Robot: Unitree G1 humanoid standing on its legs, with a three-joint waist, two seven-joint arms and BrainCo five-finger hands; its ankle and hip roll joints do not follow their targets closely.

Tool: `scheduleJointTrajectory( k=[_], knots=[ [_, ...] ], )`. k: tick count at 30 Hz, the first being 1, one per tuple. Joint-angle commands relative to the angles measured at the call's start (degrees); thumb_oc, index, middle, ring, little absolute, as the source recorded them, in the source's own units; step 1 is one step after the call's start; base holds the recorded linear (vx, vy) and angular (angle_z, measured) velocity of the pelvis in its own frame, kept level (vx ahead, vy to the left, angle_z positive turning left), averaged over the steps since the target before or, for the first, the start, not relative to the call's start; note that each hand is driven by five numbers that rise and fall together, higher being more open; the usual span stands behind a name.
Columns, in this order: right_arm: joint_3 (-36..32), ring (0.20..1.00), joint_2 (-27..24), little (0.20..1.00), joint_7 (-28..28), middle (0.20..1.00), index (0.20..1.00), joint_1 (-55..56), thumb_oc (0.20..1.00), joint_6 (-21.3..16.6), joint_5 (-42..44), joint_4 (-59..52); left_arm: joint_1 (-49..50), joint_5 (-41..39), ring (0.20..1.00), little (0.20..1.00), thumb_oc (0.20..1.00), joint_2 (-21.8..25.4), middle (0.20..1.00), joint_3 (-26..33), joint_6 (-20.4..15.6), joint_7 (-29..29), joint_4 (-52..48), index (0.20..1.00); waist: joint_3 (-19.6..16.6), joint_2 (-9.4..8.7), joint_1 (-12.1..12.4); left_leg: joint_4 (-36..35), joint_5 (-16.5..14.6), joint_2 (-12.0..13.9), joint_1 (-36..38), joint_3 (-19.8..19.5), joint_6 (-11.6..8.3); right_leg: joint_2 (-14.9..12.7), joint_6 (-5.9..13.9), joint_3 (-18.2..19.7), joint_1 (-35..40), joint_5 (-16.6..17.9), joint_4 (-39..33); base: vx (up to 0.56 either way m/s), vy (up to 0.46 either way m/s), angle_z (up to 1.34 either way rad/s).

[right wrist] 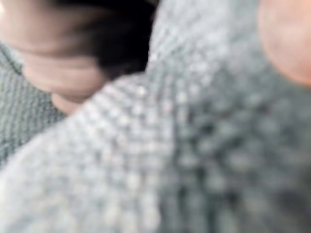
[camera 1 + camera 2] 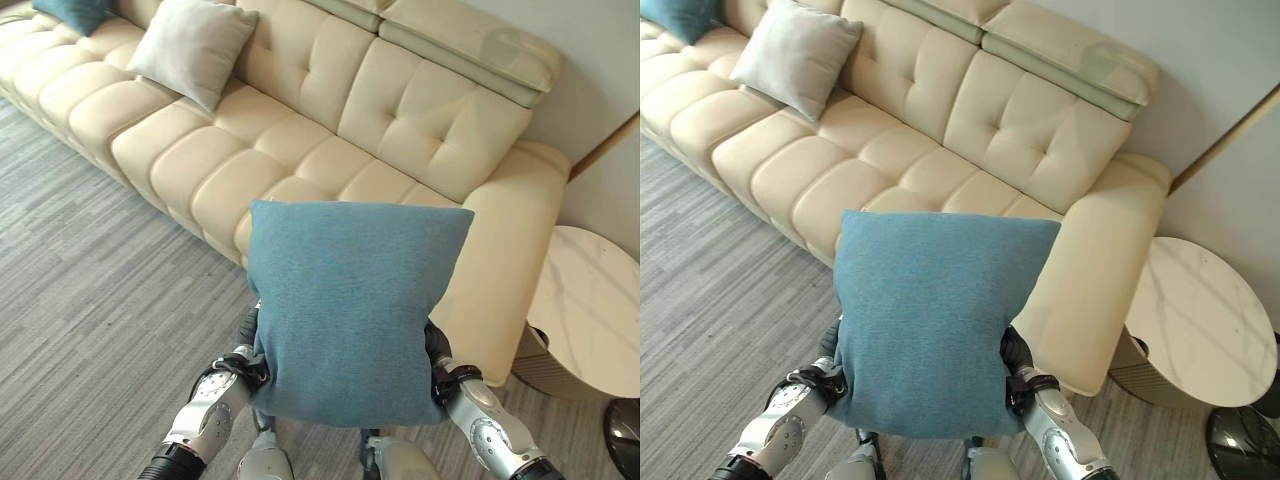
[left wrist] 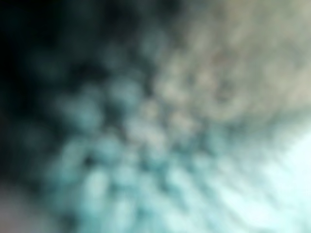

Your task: Pick up all the scattered cushions and arrange them neatly on the sofa.

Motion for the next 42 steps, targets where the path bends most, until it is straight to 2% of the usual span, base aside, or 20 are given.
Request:
scheduleJointTrajectory(
  k=[1,6,9,10,13,17,20,21,22,24,27,28,30,32,36,37,38,39,40,42],
  knots=[
    [5.35,0.2,6.89,0.2,7.95,0.2,0.2,-3.37,0.2,-3.5,1.33,-12.82,-5.45,2.97,0.2,0.2,0.2,-7.04,0.2,-5.51,-3.29,-6.76,-11.53,0.2,-0.89,-2.66,-1.43,3.06,-13.91,-9.06,9.71,2.1,0.33,0.44,0.77,-4.75,-5.3,-1.28,-1.78,0.31,-0.146,0.32],
    [5.1,0.2,4.21,0.2,9.63,0.2,0.2,-2.1,0.2,-2.42,0.77,-14.46,-2.35,2.41,0.2,0.2,0.2,-7.24,0.2,-3.45,-3.3,-7.79,-13.6,0.2,-2.37,-2.11,-2.05,9.13,-17.84,-7.11,11.73,4.33,-0.8,1.01,-0.84,-4.05,-1.45,-2.87,-2.23,0.27,-0.103,0.0],
    [5.19,0.2,3.46,0.2,9.96,0.2,0.2,-1.43,0.2,-1.81,0.36,-14.81,-1.63,2.36,0.2,0.2,0.2,-7.41,0.2,-2.85,-3.34,-7.64,-13.73,0.2,-2.29,-1.59,-2.0,10.75,-16.42,-6.14,11.66,4.52,-1.29,1.82,-1.43,-3.02,-0.3,-3.59,-2.42,0.14,-0.039,-0.18],
    [5.65,0.2,3.32,0.2,10.14,0.2,0.2,-1.41,0.2,-1.41,-0.62,-14.71,-1.13,2.34,0.2,0.2,0.2,-7.55,0.2,-2.43,-3.36,-7.26,-14.26,0.2,-2.53,-0.93,-1.8,9.29,-13.98,-5.27,10.67,4.05,-1.75,2.2,-1.62,-2.11,0.33,-4.42,-2.85,0.11,-0.002,-0.06],
    [5.55,0.2,2.93,0.2,10.22,0.2,0.2,-1.45,0.2,-1.39,-0.94,-15.11,-1.11,2.66,0.2,0.2,0.2,-7.46,0.2,-2.31,-3.46,-7.04,-14.56,0.2,-2.67,-0.83,-1.75,7.88,-12.98,-4.68,9.34,3.0,-1.95,1.93,-1.67,-1.44,0.2,-5.06,-2.63,0.09,0.032,-0.07],
    [4.84,0.2,2.25,0.2,10.2,0.2,0.2,-0.5,0.2,-1.38,-1.01,-15.87,-1.19,3.03,0.2,0.2,0.2,-7.41,0.2,-2.1,-3.69,-6.86,-15.13,0.2,-2.92,-1.09,-1.97,7.05,-10.7,-3.33,5.35,0.61,-2.21,1.39,-1.9,0.1,0.18,-6.12,-1.93,0.11,0.057,-0.17],
    [3.36,0.2,0.83,0.2,10.76,0.2,0.2,2.12,0.2,-1.27,-0.47,-16.94,-0.98,3.56,0.2,0.2,0.2,-7.33,0.2,-1.51,-4.12,-6.48,-15.97,0.2,-1.94,-1.24,-1.77,6.47,-6.98,-1.13,0.74,-2.2,-2.86,1.37,-1.93,2.75,1.66,-7.7,-0.3,0.16,0.079,-0.25],
    [3.36,0.2,0.83,0.2,10.76,0.2,0.2,2.13,0.2,-1.27,-0.47,-16.94,-0.98,3.56,0.2,0.2,0.2,-7.33,0.2,-1.52,-4.12,-6.48,-15.97,0.2,-1.93,-1.25,-1.76,6.47,-6.98,-1.13,0.76,-2.19,-2.86,1.37,-1.93,2.76,1.66,-7.7,-0.3,0.17,0.119,-0.48],
    [2.64,0.2,0.03,0.2,11.28,0.2,0.2,3.66,0.2,-1.17,0.12,-17.49,-0.74,3.88,0.2,0.2,0.2,-7.41,0.2,-1.41,-4.44,-6.27,-16.26,0.2,-1.11,-1.05,-1.4,4.33,-5.0,-0.4,-1.01,-4.27,-3.31,1.75,-1.98,4.21,2.74,-8.69,0.38,0.16,0.14,-0.41],
    [1.52,0.2,-1.15,0.2,11.83,0.2,0.2,5.38,0.2,-1.02,0.64,-17.69,-0.51,4.28,0.2,0.2,0.2,-7.42,0.2,-1.26,-4.74,-6.16,-16.42,0.2,-0.66,-0.71,-1.26,1.48,-3.68,0.15,-1.82,-5.58,-3.85,1.99,-1.79,5.67,3.48,-9.72,0.93,0.18,0.189,-0.22],
    [-0.62,0.2,-2.54,0.2,12.6,0.2,0.2,8.55,0.2,-0.73,1.11,-18.02,-0.02,4.22,0.2,0.2,0.2,-7.83,0.2,-0.89,-5.26,-6.44,-16.45,0.2,-0.39,-0.74,-1.89,0.76,-3.11,1.12,-3.71,-4.63,-4.25,1.16,-1.2,6.64,4.6,-10.63,0.85,0.16,0.257,-0.37],
    [-2.66,0.2,-3.18,0.2,13.54,0.2,0.2,10.96,0.2,-0.53,1.51,-18.56,0.57,4.19,0.2,0.2,0.2,-7.95,0.2,-0.42,-5.23,-7.12,-16.56,0.2,-0.49,-0.28,-2.82,0.5,-2.7,2.06,-3.41,-1.19,-4.25,0.67,-0.74,6.86,5.14,-10.83,0.96,0.13,0.261,-0.33],
    [-3.44,0.2,-3.59,0.2,14.53,0.2,0.2,12.51,0.2,-0.28,1.8,-18.74,1.34,4.25,0.2,0.2,0.2,-7.93,0.2,-0.12,-5.06,-7.67,-16.9,0.2,-0.89,0.3,-3.35,0.07,-1.98,2.75,-2.55,0.62,-4.44,0.4,-0.36,6.78,5.5,-10.65,0.87,0.14,0.272,-0.27],
    [-4.55,0.2,-3.95,0.2,15.51,0.2,0.2,15.16,0.2,0.59,2.07,-19.18,2.33,4.63,0.2,0.2,0.2,-7.4,0.2,-0.38,-4.91,-8.57,-17.37,0.2,-1.7,0.81,-4.24,0.69,-0.8,2.53,-1.94,2.33,-4.45,-0.66,0.35,6.78,6.07,-9.93,0.38,0.19,0.328,-0.28],
    [-4.87,0.2,-4.34,0.2,16.73,0.2,0.2,17.13,0.2,2.16,1.96,-17.83,2.84,4.87,0.2,0.2,0.2,-5.73,0.2,-0.34,-4.6,-9.55,-17.58,0.2,-2.56,-0.39,-4.95,2.86,-2.26,0.99,-1.47,3.06,-3.59,-2.63,1.38,7.63,6.24,-9.07,0.53,0.17,0.234,0.05],
    [-4.97,0.2,-2.58,0.2,13.47,0.2,0.2,9.9,0.2,0.27,0.54,-9.06,2.54,3.84,0.2,0.2,0.2,-5.1,0.2,-2.39,-3.04,-11.33,-15.88,0.2,-3.5,-1.0,-2.71,4.17,-3.94,-0.63,-2.01,2.07,-2.18,-4.13,2.2,7.42,6.9,-8.44,0.15,0.23,0.198,-0.07],
    [-4.49,0.2,-0.44,0.2,14.39,0.2,0.2,8.41,0.2,2.0,0.1,-6.7,1.78,3.97,0.2,0.2,0.2,-4.46,0.2,-3.38,-2.52,-11.96,-15.2,0.2,-3.72,-1.44,-2.04,4.45,-4.87,-1.7,-1.61,1.73,-1.35,-4.78,2.57,7.62,6.9,-8.23,1.05,0.28,0.257,0.05],
    [-3.91,0.2,1.14,0.2,14.28,0.2,0.2,7.24,0.2,2.73,0.68,-5.42,1.01,3.47,0.2,0.2,0.2,-4.32,0.2,-3.69,-2.22,-12.21,-14.69,0.2,-3.94,-1.79,-1.71,4.47,-5.48,-2.47,-1.25,1.69,-0.72,-5.22,2.96,7.95,6.62,-7.6,2.29,0.19,0.226,0.18],
    [-3.49,0.2,2.2,0.2,13.97,0.2,0.2,5.85,0.2,2.23,1.12,-5.02,-0.15,3.71,0.2,0.2,0.2,-4.08,0.2,-3.96,-1.96,-11.82,-14.27,0.2,-3.89,-2.18,-1.53,4.47,-6.2,-3.6,-0.64,1.94,0.22,-5.92,3.65,8.78,5.81,-5.4,5.37,0.13,0.218,0.27],
    [-2.98,0.2,3.15,0.2,13.79,0.2,0.2,5.22,0.2,2.13,0.73,-5.25,-1.39,4.02,0.2,0.2,0.2,-3.54,0.2,-4.0,-1.74,-11.34,-14.26,0.2,-3.5,-2.24,-1.57,4.11,-7.06,-4.41,0.43,2.5,1.51,-6.15,4.0,10.16,3.04,-3.0,10.68,0.09,0.207,0.07]
  ],
)
